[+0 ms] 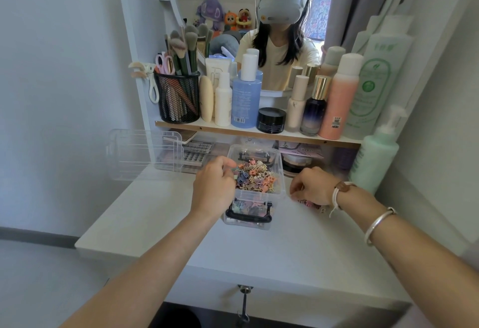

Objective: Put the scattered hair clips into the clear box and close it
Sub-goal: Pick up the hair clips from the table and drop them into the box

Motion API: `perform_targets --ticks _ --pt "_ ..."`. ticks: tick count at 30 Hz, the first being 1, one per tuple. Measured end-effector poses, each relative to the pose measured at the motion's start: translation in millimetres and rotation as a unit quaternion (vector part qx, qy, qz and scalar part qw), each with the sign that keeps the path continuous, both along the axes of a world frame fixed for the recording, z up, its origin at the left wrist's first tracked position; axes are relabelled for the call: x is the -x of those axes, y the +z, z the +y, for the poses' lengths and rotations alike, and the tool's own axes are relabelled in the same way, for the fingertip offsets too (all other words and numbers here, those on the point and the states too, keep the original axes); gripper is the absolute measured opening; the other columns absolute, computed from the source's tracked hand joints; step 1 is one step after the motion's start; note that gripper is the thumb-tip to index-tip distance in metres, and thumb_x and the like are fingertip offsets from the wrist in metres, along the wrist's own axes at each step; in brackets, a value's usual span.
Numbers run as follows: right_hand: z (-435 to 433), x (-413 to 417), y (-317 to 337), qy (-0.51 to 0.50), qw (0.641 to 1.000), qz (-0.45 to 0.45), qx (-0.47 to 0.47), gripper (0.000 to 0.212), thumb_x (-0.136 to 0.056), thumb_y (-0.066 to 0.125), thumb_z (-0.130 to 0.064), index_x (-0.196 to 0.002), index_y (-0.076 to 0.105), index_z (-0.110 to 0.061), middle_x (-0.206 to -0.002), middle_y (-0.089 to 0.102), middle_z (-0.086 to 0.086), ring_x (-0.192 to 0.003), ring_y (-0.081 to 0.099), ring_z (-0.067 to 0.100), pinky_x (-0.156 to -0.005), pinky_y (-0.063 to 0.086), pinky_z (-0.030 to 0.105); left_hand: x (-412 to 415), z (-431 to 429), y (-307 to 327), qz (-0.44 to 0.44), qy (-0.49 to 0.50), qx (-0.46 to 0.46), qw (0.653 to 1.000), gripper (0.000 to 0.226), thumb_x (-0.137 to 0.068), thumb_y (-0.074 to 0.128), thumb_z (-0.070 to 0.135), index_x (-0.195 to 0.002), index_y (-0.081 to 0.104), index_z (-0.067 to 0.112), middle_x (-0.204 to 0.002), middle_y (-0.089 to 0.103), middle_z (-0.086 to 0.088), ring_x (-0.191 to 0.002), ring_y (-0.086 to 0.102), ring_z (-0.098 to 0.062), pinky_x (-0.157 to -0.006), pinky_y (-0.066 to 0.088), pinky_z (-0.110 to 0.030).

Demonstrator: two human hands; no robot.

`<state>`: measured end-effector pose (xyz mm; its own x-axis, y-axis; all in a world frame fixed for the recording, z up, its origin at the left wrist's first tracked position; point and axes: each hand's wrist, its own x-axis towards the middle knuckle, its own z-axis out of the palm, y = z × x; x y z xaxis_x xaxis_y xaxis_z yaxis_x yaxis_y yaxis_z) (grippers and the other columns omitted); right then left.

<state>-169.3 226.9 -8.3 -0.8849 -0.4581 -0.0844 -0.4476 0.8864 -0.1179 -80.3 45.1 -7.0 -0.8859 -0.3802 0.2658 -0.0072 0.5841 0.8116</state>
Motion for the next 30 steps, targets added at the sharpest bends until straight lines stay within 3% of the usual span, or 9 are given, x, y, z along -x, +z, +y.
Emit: perform_targets --ticks 4,9,12,15,17,20,24,27,30 --pt "2 4 6 -0.017 0.998 0.048 0.033 0.02 -0.086 0.061 -0.021 -0.099 0.071 -0.01 -0.105 0.071 0.008 -0.098 0.063 0.022 -0.09 0.049 0.031 0 0 0 -0.003 0.001 -0.001 1.0 0.026 -0.094 0.039 0.007 -0.108 0.06 0.011 -0.116 0.062 -0.006 -0.107 0.055 -0.023 -0.087 0.04 -0.028" --pt "-13 -8 41 -0.007 0.948 0.108 0.299 0.018 -0.085 0.063 -0.02 -0.093 0.072 -0.008 -0.084 0.066 -0.002 -0.081 0.058 0.008 -0.075 0.039 0.017 0 0 0 -0.002 0.003 0.002 1.0 0.026 -0.094 0.039 0.007 -0.109 0.06 0.01 -0.118 0.062 -0.006 -0.109 0.055 -0.023 -0.087 0.039 -0.027" --pt "-31 -17 46 0.055 0.965 0.051 0.252 0.031 -0.089 0.055 -0.03 -0.089 0.071 -0.003 -0.084 0.072 0.013 -0.071 0.059 0.017 -0.074 0.046 0.03 0 0 0 -0.001 0.004 -0.001 1.0 0.026 -0.094 0.039 0.007 -0.109 0.06 0.01 -0.118 0.062 -0.007 -0.11 0.054 -0.024 -0.087 0.039 -0.028" --pt "-28 -14 49 0.032 0.961 0.067 0.267 0.036 -0.092 0.049 -0.028 -0.092 0.068 0.002 -0.057 0.056 0.001 -0.052 0.051 -0.002 -0.056 0.037 0.014 -1 0 0 -0.002 0.001 -0.003 1.0 0.026 -0.094 0.039 0.007 -0.109 0.06 0.011 -0.117 0.062 -0.007 -0.11 0.054 -0.024 -0.088 0.039 -0.028" --pt "-19 -10 50 0.007 0.958 0.084 0.276 0.021 -0.091 0.054 -0.02 -0.095 0.069 -0.006 -0.072 0.062 -0.005 -0.065 0.052 -0.006 -0.058 0.035 0.008 -1 0 -1 0.0 0.002 -0.003 1.0 0.026 -0.094 0.039 0.007 -0.109 0.06 0.01 -0.117 0.062 -0.007 -0.11 0.054 -0.024 -0.088 0.039 -0.028" --pt "0 -5 43 -0.037 0.966 0.091 0.24 0.015 -0.087 0.058 -0.012 -0.097 0.068 -0.007 -0.094 0.068 0.004 -0.08 0.055 0.009 -0.06 0.038 0.005 0 0 -2 0.002 0.002 -0.006 1.0 0.026 -0.094 0.039 0.007 -0.109 0.06 0.01 -0.116 0.063 -0.007 -0.108 0.055 -0.024 -0.086 0.039 -0.028" --pt "17 -6 26 -0.047 0.997 -0.018 0.063 0.031 -0.083 0.063 -0.017 -0.114 0.062 -0.012 -0.114 0.064 0.006 -0.096 0.058 0.017 -0.076 0.042 0.012 0 1 -2 0.005 0.004 -0.007 1.0 0.027 -0.094 0.039 0.006 -0.109 0.06 0.009 -0.115 0.063 -0.007 -0.104 0.056 -0.022 -0.084 0.038 -0.027" --pt "15 -9 12 -0.03 0.998 -0.038 -0.037 0.038 -0.08 0.066 -0.024 -0.117 0.061 -0.017 -0.118 0.062 0.004 -0.107 0.057 0.022 -0.087 0.044 0.026 0 1 -2 0.006 0.005 -0.003 1.0 0.027 -0.094 0.038 0.006 -0.109 0.06 0.01 -0.115 0.063 -0.007 -0.1 0.056 -0.02 -0.082 0.037 -0.025" --pt "10 -10 5 -0.006 0.999 -0.003 -0.046 0.025 -0.08 0.064 -0.02 -0.104 0.068 -0.016 -0.112 0.068 0.004 -0.103 0.06 0.022 -0.086 0.047 0.028 0 1 -2 0.006 0.004 -0.004 1.0 0.026 -0.094 0.039 0.006 -0.109 0.06 0.01 -0.115 0.064 -0.007 -0.1 0.057 -0.022 -0.081 0.038 -0.026"
